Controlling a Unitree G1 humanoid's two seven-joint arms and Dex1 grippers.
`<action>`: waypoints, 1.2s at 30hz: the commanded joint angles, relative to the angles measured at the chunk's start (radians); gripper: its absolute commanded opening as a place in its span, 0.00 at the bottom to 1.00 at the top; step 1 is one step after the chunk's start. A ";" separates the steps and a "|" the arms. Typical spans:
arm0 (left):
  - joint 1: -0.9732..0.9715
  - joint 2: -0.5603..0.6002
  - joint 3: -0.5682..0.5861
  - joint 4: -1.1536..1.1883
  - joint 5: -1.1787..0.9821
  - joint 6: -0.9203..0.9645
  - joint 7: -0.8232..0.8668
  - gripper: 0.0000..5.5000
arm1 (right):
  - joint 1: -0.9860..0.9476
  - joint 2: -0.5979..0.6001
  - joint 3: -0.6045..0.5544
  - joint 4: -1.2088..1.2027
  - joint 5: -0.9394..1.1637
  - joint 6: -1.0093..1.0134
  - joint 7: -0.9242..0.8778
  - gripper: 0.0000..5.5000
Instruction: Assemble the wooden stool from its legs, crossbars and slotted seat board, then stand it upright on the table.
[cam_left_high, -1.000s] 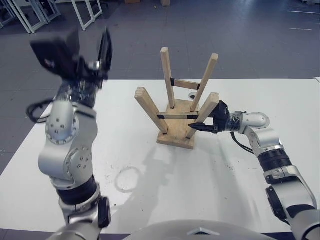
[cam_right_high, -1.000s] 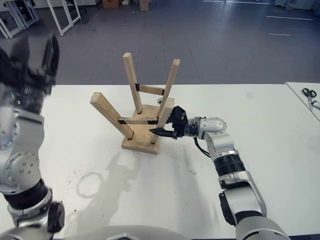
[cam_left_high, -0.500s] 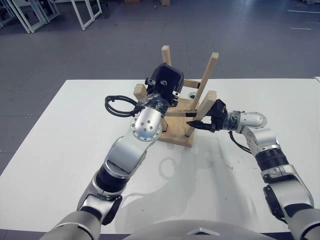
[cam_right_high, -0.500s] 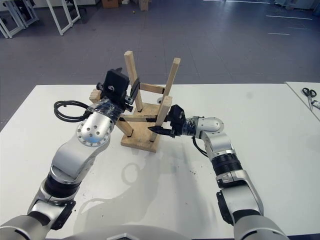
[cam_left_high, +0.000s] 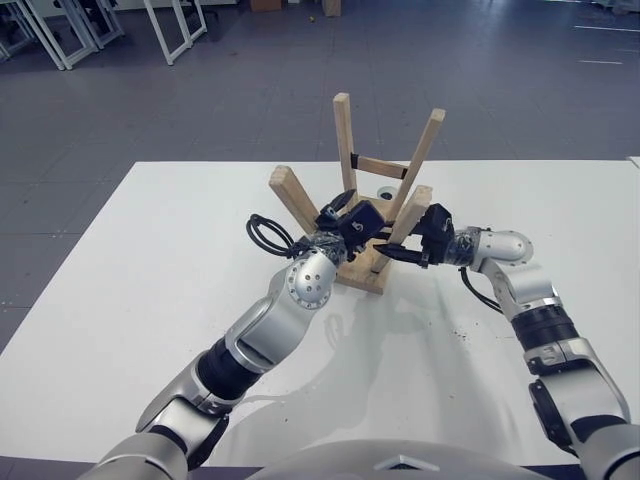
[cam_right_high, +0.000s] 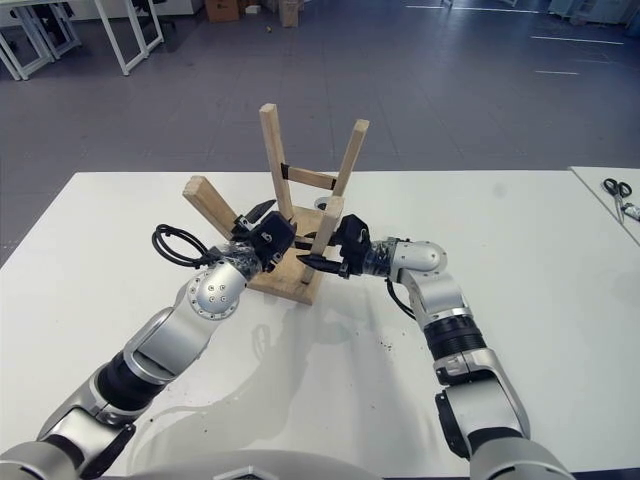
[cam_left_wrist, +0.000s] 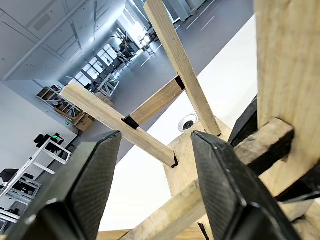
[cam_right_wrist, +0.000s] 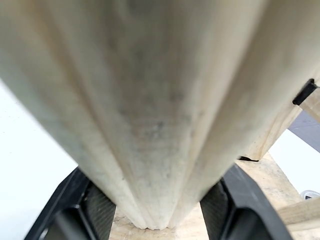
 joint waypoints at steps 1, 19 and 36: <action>0.099 -0.052 0.043 0.058 -0.019 -0.015 -0.011 0.48 | 0.112 -0.009 0.112 0.026 -0.118 0.060 0.009 0.37; 0.133 0.022 -0.147 0.086 0.262 0.090 -0.343 0.48 | 0.051 -0.023 0.082 0.036 -0.073 0.108 -0.003 0.37; -0.407 -0.393 0.960 -0.304 -0.265 0.358 -0.214 0.48 | 0.119 -0.140 0.243 0.139 -0.165 0.305 0.017 0.37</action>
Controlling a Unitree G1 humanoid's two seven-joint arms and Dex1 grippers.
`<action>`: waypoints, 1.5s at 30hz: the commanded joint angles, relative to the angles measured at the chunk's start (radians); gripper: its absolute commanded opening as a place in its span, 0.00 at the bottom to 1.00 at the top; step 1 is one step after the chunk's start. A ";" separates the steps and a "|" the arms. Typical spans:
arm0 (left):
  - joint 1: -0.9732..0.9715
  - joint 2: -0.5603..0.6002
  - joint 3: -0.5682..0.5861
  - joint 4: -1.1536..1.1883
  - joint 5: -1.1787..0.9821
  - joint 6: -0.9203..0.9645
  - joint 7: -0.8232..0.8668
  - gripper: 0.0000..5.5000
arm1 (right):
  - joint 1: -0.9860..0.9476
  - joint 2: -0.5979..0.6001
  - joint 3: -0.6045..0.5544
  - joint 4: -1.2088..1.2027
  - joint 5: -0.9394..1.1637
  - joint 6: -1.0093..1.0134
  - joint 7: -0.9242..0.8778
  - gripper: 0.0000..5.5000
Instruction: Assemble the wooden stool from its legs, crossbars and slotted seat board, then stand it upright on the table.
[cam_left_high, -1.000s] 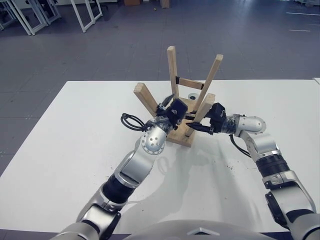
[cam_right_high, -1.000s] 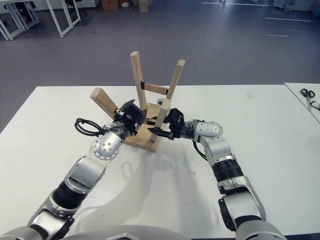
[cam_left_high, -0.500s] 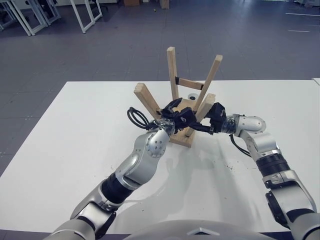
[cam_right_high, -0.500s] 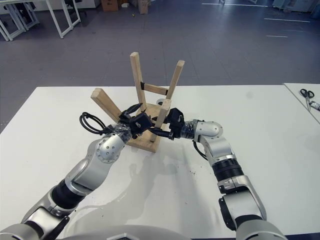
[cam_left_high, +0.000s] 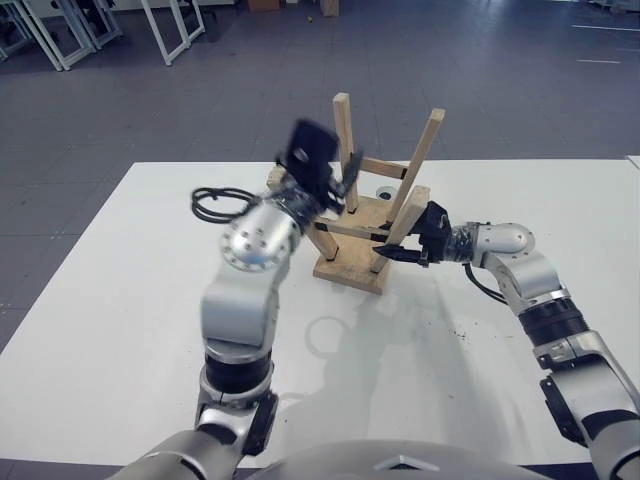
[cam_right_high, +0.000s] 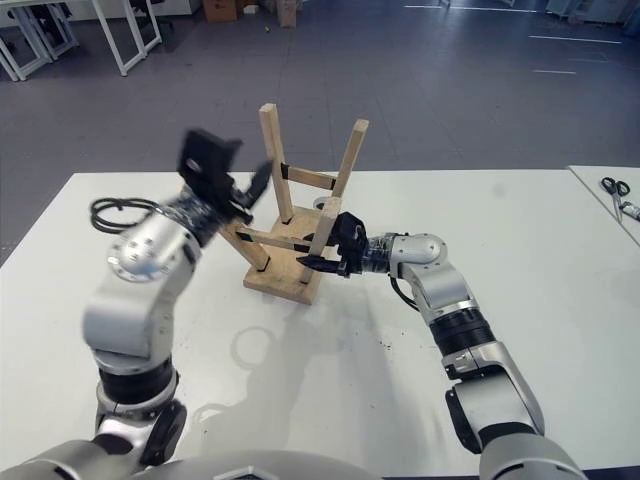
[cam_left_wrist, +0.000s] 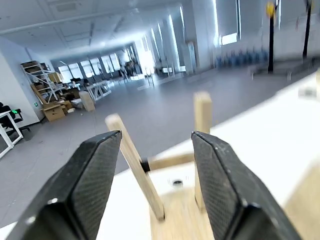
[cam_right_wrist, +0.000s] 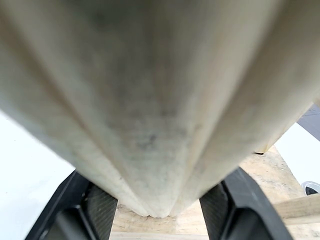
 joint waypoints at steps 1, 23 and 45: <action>-0.308 0.034 0.388 -0.005 -0.143 0.105 0.065 0.48 | 0.174 -0.082 0.158 0.158 -0.169 0.189 0.049 0.37; 0.532 0.359 -0.285 0.347 -0.095 -0.647 -0.347 0.48 | 0.228 -0.189 0.210 -0.076 -0.064 0.119 0.140 0.37; 0.629 0.495 -0.161 0.524 -0.015 -0.724 -0.262 0.47 | -0.029 -0.017 0.057 0.197 -0.078 -0.311 0.261 0.61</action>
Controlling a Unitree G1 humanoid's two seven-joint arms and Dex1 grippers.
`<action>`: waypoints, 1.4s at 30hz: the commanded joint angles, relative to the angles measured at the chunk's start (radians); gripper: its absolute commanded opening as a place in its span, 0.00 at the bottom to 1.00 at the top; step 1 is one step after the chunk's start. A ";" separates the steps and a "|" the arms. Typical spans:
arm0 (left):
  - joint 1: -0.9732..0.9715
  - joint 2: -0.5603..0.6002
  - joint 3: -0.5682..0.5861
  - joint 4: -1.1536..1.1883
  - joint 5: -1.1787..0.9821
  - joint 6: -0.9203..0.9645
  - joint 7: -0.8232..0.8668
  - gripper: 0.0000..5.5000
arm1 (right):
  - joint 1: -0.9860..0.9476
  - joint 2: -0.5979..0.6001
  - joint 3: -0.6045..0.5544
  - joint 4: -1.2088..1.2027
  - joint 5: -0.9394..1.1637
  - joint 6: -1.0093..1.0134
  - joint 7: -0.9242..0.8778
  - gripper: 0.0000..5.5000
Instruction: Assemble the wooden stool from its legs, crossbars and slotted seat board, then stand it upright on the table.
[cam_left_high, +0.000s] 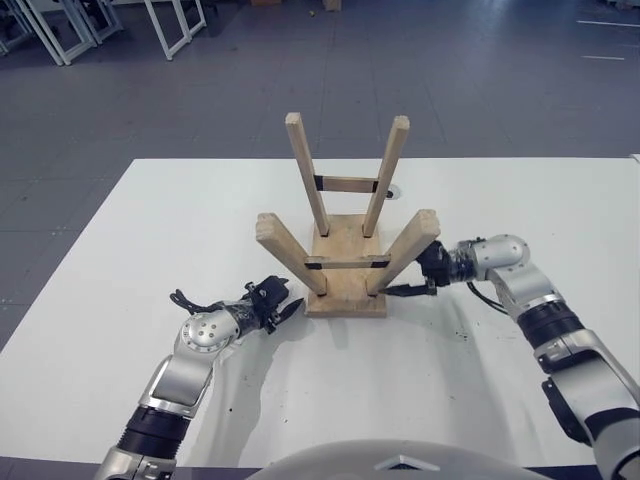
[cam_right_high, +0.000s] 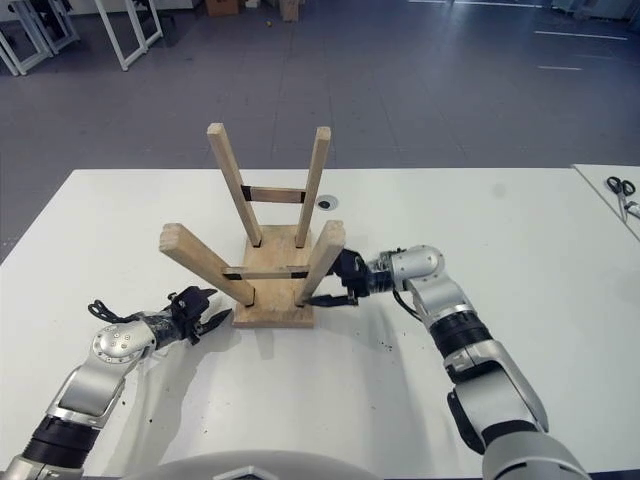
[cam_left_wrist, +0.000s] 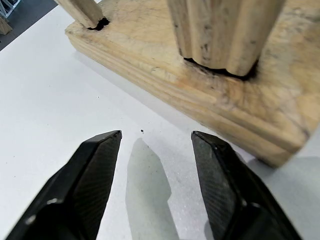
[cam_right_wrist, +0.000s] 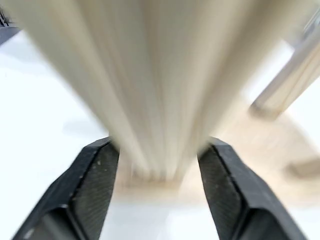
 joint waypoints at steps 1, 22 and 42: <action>0.026 -0.019 -0.003 -0.024 -0.002 0.040 0.019 0.47 | -0.043 -0.009 -0.046 0.003 -0.042 -0.058 -0.005 0.64; 0.089 -0.007 0.062 -0.364 -0.347 0.417 -0.024 0.47 | 0.171 0.196 -0.697 -1.114 0.311 1.073 -1.142 0.76; 0.084 -0.069 -0.100 -0.155 -0.159 0.238 0.083 0.47 | 0.103 0.371 -0.463 -1.349 0.726 1.319 -1.581 0.76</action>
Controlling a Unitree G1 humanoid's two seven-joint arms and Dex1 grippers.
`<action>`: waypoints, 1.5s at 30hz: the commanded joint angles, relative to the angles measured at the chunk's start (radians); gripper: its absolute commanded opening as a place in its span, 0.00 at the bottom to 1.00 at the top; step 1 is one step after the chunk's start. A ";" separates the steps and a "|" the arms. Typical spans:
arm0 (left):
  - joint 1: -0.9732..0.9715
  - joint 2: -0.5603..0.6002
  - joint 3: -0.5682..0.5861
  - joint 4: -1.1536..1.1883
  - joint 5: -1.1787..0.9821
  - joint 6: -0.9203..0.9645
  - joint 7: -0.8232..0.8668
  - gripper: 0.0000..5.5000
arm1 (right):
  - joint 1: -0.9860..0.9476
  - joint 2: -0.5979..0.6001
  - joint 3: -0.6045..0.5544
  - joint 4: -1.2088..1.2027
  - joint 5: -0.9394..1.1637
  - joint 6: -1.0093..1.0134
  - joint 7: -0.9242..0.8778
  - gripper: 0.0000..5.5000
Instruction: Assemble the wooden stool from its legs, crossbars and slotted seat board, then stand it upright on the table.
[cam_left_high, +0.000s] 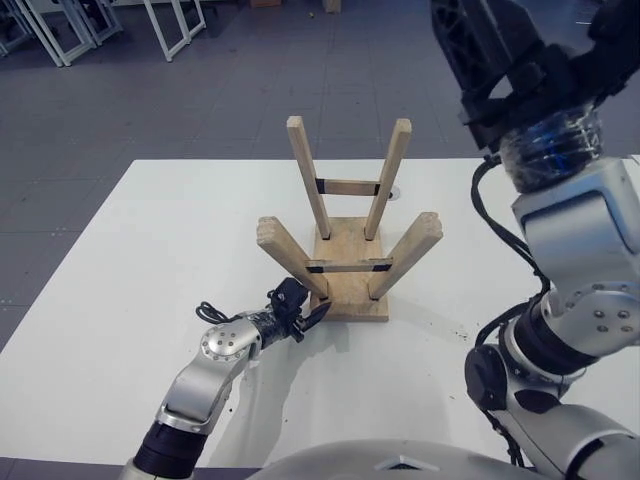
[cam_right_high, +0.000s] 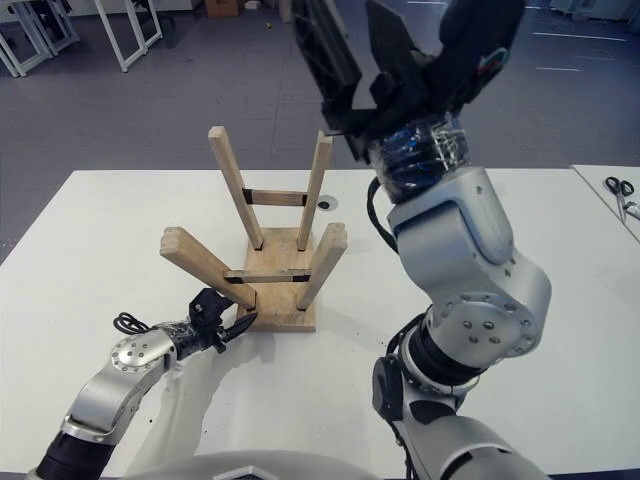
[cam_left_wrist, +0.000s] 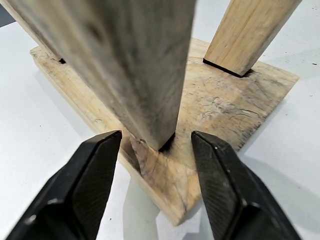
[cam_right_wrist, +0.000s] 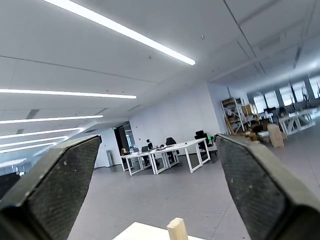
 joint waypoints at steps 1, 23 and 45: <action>0.025 0.002 -0.034 0.035 0.027 0.036 0.003 0.47 | 0.334 -0.111 0.257 0.042 -0.022 0.221 0.008 0.76; 0.086 0.075 0.215 -0.106 -0.108 0.127 -0.009 0.47 | 0.621 -0.608 0.179 0.369 -0.337 -0.208 0.516 0.76; -0.449 0.055 0.606 -0.418 -0.664 0.609 0.322 0.47 | 0.679 -0.379 0.505 0.460 -0.559 -0.289 0.649 0.76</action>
